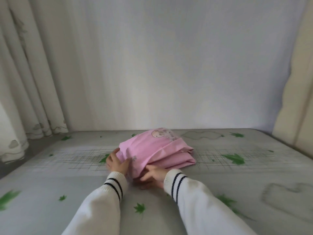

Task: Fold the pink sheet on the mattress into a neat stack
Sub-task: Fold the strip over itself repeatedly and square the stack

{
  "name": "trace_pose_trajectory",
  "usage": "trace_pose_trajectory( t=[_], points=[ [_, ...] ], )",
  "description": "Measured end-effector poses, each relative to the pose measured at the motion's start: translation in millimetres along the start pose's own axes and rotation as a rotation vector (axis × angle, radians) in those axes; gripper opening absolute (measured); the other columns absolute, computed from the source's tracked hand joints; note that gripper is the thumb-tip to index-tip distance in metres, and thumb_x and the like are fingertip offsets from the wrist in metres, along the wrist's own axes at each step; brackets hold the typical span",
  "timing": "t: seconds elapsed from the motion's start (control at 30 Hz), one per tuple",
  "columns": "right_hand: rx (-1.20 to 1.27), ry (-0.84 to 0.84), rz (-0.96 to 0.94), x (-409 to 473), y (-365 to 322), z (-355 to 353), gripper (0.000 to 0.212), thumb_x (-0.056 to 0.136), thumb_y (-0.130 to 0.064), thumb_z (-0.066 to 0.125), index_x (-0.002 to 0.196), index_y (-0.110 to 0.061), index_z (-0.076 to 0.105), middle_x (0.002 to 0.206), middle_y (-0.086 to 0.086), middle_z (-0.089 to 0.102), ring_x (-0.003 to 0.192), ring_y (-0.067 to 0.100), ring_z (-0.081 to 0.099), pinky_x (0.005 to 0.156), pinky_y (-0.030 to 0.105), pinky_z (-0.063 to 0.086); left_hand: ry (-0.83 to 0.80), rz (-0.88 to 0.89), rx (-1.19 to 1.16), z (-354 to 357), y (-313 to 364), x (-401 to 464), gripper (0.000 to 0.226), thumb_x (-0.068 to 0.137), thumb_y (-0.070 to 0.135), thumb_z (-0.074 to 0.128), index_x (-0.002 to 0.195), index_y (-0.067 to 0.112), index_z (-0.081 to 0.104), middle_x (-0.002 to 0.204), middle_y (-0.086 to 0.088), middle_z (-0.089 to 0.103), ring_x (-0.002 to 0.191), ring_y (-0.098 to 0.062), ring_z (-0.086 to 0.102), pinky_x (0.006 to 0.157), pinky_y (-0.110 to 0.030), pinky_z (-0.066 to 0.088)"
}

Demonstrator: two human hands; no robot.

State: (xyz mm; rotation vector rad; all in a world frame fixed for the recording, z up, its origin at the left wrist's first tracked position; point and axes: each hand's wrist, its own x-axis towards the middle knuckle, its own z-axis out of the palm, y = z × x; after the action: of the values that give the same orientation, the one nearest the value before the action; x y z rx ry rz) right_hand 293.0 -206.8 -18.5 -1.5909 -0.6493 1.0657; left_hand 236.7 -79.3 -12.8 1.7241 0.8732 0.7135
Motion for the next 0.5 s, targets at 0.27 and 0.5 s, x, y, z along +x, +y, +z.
trace_pose_trajectory(
  t=[0.27, 0.5],
  points=[
    [-0.133, 0.147, -0.136, 20.8, -4.1, 9.4, 0.06, 0.078, 0.021, 0.04, 0.134, 0.001, 0.043, 0.131, 0.014, 0.053, 0.12, 0.031, 0.052, 0.107, 0.043, 0.04, -0.171, 0.159, 0.112, 3.7, 1.1, -12.7, 0.049, 0.08, 0.003, 0.058, 0.128, 0.009, 0.05, 0.138, -0.02, 0.03, 0.133, -0.032, 0.027, 0.114, -0.036, 0.022],
    [-0.024, 0.344, -0.163, 0.8, -5.4, -35.4, 0.04, 0.086, 0.017, 0.039, 0.121, 0.007, 0.055, 0.121, 0.019, 0.061, 0.095, 0.026, 0.063, 0.072, 0.017, 0.053, -0.258, 0.201, 0.321, 13.1, 2.9, -12.7, 0.073, 0.073, 0.006, 0.061, 0.139, 0.022, 0.035, 0.149, -0.008, 0.018, 0.141, -0.03, 0.011, 0.12, -0.039, 0.009]
  ],
)
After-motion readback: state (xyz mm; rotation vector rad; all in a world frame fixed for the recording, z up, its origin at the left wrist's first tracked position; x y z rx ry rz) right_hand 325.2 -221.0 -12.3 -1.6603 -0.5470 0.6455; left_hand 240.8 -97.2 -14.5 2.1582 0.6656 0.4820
